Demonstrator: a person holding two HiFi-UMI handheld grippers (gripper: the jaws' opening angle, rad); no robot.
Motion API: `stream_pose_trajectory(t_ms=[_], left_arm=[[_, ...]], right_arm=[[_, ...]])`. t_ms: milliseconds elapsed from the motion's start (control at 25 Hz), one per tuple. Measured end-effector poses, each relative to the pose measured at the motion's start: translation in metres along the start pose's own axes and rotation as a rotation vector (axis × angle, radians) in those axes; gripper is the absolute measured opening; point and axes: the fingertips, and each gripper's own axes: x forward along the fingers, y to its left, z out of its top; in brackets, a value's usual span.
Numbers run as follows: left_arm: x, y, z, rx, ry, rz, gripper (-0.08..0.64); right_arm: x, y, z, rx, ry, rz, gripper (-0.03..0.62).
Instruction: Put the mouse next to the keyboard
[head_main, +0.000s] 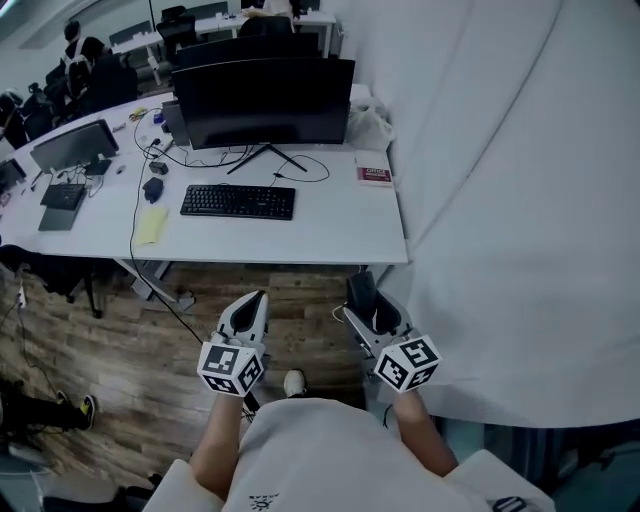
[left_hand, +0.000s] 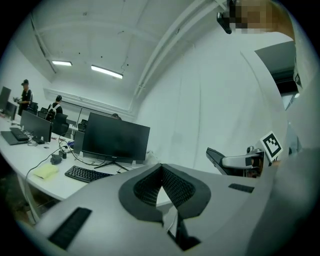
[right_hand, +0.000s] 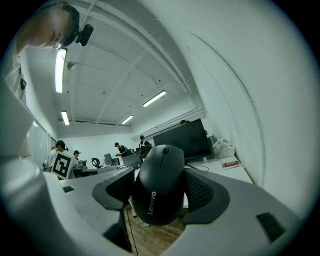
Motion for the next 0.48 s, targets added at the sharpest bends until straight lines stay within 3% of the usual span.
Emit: stream_pose_trajectory(t_ms=[480], left_arm=[[0.028, 0.071, 0.003, -0.005, 0.022, -0.053, 0.005]], right_arm=[[0.069, 0.004, 0.000, 0.005, -0.006, -0.070, 0.316]])
